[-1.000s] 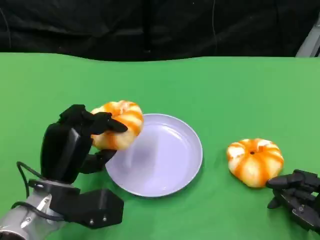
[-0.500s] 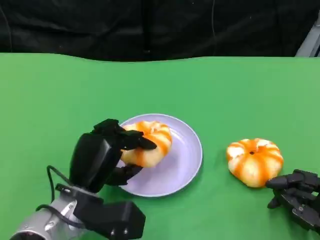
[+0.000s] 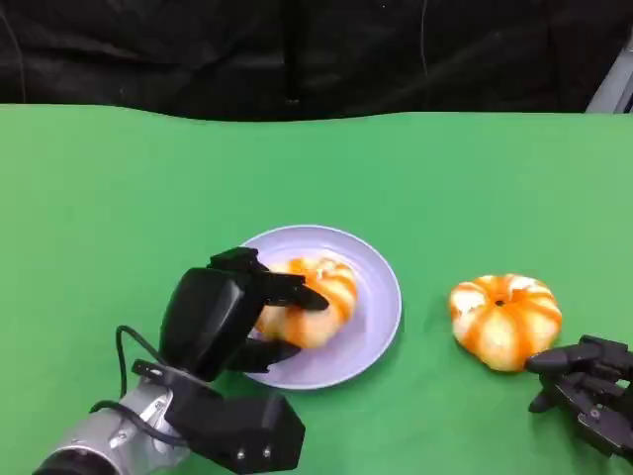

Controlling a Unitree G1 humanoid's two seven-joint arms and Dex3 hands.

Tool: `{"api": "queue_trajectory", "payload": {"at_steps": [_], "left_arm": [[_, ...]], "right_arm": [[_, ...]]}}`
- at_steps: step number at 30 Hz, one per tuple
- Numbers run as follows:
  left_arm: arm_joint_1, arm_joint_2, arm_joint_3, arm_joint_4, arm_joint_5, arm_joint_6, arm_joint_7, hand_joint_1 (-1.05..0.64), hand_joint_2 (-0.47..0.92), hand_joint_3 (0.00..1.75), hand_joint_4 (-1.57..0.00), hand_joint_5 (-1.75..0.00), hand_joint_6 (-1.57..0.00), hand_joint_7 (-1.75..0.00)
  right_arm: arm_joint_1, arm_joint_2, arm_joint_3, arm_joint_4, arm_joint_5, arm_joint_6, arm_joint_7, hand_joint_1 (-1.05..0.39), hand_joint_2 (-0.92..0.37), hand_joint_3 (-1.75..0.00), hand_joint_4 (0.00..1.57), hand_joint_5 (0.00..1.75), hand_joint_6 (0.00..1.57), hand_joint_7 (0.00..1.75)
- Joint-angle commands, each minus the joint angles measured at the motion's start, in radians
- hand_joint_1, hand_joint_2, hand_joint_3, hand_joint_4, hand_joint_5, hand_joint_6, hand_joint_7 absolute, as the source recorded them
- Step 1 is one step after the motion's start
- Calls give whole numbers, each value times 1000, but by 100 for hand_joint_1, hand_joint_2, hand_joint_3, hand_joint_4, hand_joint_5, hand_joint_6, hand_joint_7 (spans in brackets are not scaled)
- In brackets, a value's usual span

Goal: Grasp the bread from the table and place it into the plate.

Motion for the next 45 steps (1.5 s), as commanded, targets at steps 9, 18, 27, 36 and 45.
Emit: {"api": "queue_trajectory", "payload": {"at_steps": [9,18,27,36,45], "left_arm": [[-55,-9,9,67,-33,25,-107,0,84,19,-91,-108,-120,-34],[-62,1,7,63,-39,64,-138,-21,90,0,-95,-2,-95,0],[-61,3,12,57,-55,90,-176,-60,92,16,-75,0,-71,0],[-50,13,44,40,-122,44,-286,-84,92,54,-65,0,-52,0],[-24,23,90,5,-189,-5,-368,-93,92,70,-66,-1,-50,-1]], "right_arm": [[0,-11,-2,-4,9,-15,-3,-6,-92,-32,82,125,106,48],[2,-13,-1,-5,7,-16,-4,-5,-92,-32,83,123,108,48],[-1,-15,-1,1,4,-18,-4,-4,-92,-33,82,122,107,46],[1,-14,-1,-5,7,-7,-6,-3,-92,-33,82,123,108,45],[0,-16,2,2,-6,-17,-18,-4,-92,-32,81,123,108,44]]}}
